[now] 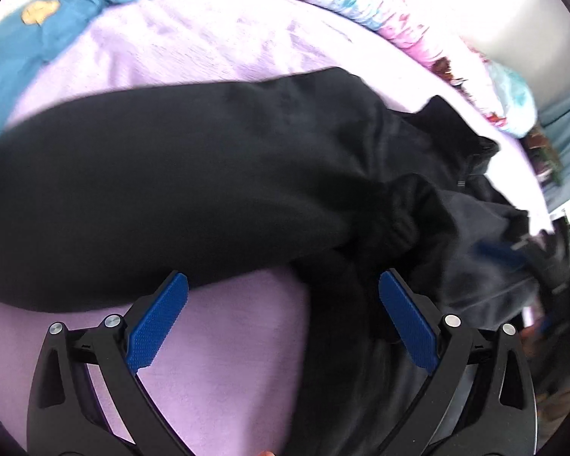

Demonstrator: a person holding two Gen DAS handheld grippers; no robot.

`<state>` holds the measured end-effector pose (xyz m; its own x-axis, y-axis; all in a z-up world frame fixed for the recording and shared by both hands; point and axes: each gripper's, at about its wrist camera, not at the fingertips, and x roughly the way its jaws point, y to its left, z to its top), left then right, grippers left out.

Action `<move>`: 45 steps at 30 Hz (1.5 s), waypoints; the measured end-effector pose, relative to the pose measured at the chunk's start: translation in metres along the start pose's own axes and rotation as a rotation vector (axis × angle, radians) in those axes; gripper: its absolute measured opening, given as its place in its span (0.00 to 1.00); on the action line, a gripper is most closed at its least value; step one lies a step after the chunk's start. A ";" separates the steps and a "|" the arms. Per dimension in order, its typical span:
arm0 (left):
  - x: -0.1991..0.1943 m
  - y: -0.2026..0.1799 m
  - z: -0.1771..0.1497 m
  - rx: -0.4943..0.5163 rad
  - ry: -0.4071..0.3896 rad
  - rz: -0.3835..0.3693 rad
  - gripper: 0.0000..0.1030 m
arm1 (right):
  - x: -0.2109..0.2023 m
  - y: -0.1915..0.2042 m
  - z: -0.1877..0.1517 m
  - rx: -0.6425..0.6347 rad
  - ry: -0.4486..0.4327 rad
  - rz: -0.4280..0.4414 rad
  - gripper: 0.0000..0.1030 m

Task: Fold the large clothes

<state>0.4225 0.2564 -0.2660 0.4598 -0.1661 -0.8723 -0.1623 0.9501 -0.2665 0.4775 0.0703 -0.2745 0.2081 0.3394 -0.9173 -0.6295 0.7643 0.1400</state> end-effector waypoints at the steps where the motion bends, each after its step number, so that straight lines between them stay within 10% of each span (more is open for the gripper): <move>1: -0.003 0.003 0.001 0.004 -0.012 0.005 0.94 | -0.007 0.001 0.006 0.001 -0.009 -0.007 0.93; 13: -0.064 0.160 -0.028 -0.395 -0.143 -0.048 0.94 | 0.030 0.150 0.141 -0.327 -0.080 -0.052 0.94; 21: -0.118 0.281 -0.069 -0.590 -0.287 -0.194 0.94 | 0.088 0.218 0.148 -0.407 -0.091 -0.041 0.94; 27: -0.115 0.356 -0.064 -0.620 -0.278 -0.279 0.94 | 0.112 0.195 0.114 -0.423 -0.055 -0.185 0.94; 33: -0.091 0.388 -0.052 -0.689 -0.298 -0.432 0.94 | 0.097 0.097 0.074 -0.139 -0.049 -0.162 0.94; 40: -0.075 0.398 -0.040 -0.736 -0.318 -0.433 0.94 | 0.112 0.057 0.048 -0.023 -0.061 -0.086 0.94; 45: -0.088 0.403 -0.056 -0.767 -0.323 -0.348 0.63 | 0.120 0.063 0.044 -0.013 -0.073 -0.120 0.95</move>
<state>0.2678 0.6387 -0.3195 0.7957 -0.2192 -0.5646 -0.4530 0.4036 -0.7950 0.4957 0.1838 -0.3591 0.3361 0.2858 -0.8974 -0.6065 0.7946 0.0259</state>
